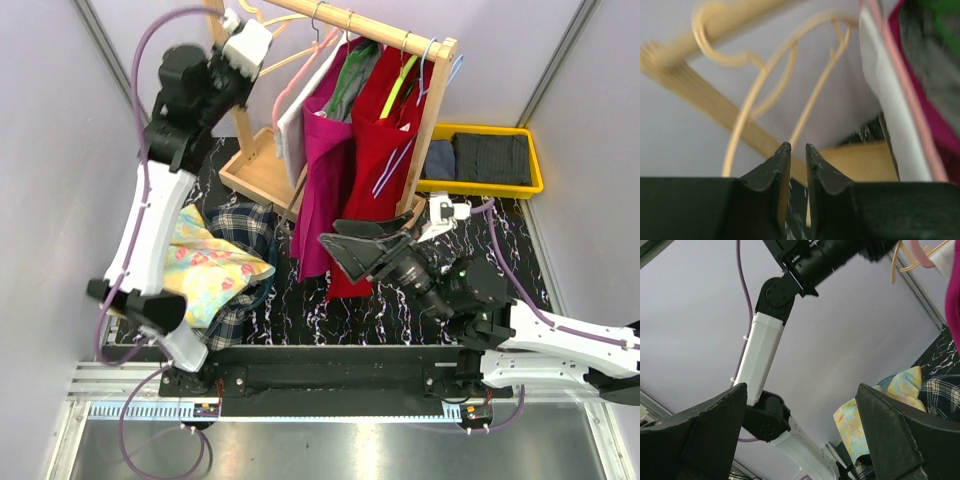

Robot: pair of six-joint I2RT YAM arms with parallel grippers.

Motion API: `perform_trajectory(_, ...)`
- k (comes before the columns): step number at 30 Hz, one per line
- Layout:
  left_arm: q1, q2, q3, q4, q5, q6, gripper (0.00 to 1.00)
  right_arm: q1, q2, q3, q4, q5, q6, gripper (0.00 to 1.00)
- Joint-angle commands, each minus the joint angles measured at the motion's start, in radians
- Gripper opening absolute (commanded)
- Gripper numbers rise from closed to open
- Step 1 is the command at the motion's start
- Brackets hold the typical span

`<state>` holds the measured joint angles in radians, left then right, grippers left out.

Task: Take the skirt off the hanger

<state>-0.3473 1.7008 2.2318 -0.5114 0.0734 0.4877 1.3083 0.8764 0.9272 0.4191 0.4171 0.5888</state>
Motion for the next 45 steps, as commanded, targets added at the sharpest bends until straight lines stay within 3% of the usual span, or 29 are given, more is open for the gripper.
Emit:
perform_trajectory(1, 0.059, -0.192, -0.269, -0.151, 0.078, -0.006, 0.27, 0.003, 0.122, 0.171, -0.133, -0.047, -0.041, 1.00)
perform_trajectory(2, 0.068, -0.216, -0.388, -0.154, 0.089, 0.003, 0.27, 0.006, 0.153, 0.198, -0.155, -0.058, -0.053, 1.00)
perform_trajectory(5, 0.123, -0.265, -0.541, -0.153, 0.120, 0.031, 0.27, 0.009, 0.283, 0.314, -0.239, -0.098, -0.133, 1.00)
perform_trajectory(10, 0.257, -0.300, -0.619, -0.142, 0.226, -0.014, 0.26, 0.031, 0.622, 0.664, -0.526, -0.084, -0.349, 1.00)
perform_trajectory(14, 0.315, -0.380, -0.814, -0.066, 0.262, 0.031, 0.26, 0.032, 0.832, 0.858, -0.502, -0.037, -0.457, 1.00)
perform_trajectory(17, 0.346, -0.441, -1.007, 0.162, 0.224, 0.055, 0.25, 0.003, 1.055, 1.030, -0.465, 0.015, -0.498, 1.00)
perform_trajectory(19, 0.395, -0.428, -1.054, 0.223, 0.215, 0.035, 0.24, -0.058, 1.117, 1.085, -0.468, 0.070, -0.444, 0.99)
perform_trajectory(21, 0.463, -0.361, -1.034, 0.260, 0.218, -0.009, 0.23, -0.116, 1.153, 1.034, -0.532, 0.084, -0.341, 0.97)
perform_trajectory(24, 0.547, -0.226, -0.931, 0.260, 0.223, -0.063, 0.22, -0.265, 1.145, 0.898, -0.609, 0.045, -0.001, 0.92)
perform_trajectory(26, 0.574, -0.167, -0.848, 0.235, 0.230, -0.075, 0.21, -0.332, 1.119, 0.825, -0.609, 0.040, 0.069, 0.90)
perform_trajectory(32, 0.561, -0.098, -0.831, 0.296, 0.253, -0.055, 0.20, -0.389, 1.056, 0.682, -0.732, 0.160, 0.219, 0.94)
perform_trajectory(33, 0.554, -0.077, -0.833, 0.316, 0.238, -0.058, 0.20, -0.424, 1.053, 0.655, -0.826, 0.169, 0.346, 0.94)
perform_trajectory(36, 0.550, -0.018, -0.801, 0.356, 0.230, -0.083, 0.19, -0.507, 0.975, 0.462, -0.861, 0.121, 0.585, 0.95)
perform_trajectory(41, 0.530, 0.103, -0.623, 0.269, 0.270, -0.095, 0.20, -0.569, 0.814, 0.218, -0.861, 0.095, 0.710, 0.94)
perform_trajectory(45, 0.499, 0.216, -0.499, 0.223, 0.244, -0.095, 0.22, -0.573, 0.762, 0.154, -0.864, 0.100, 0.756, 0.94)
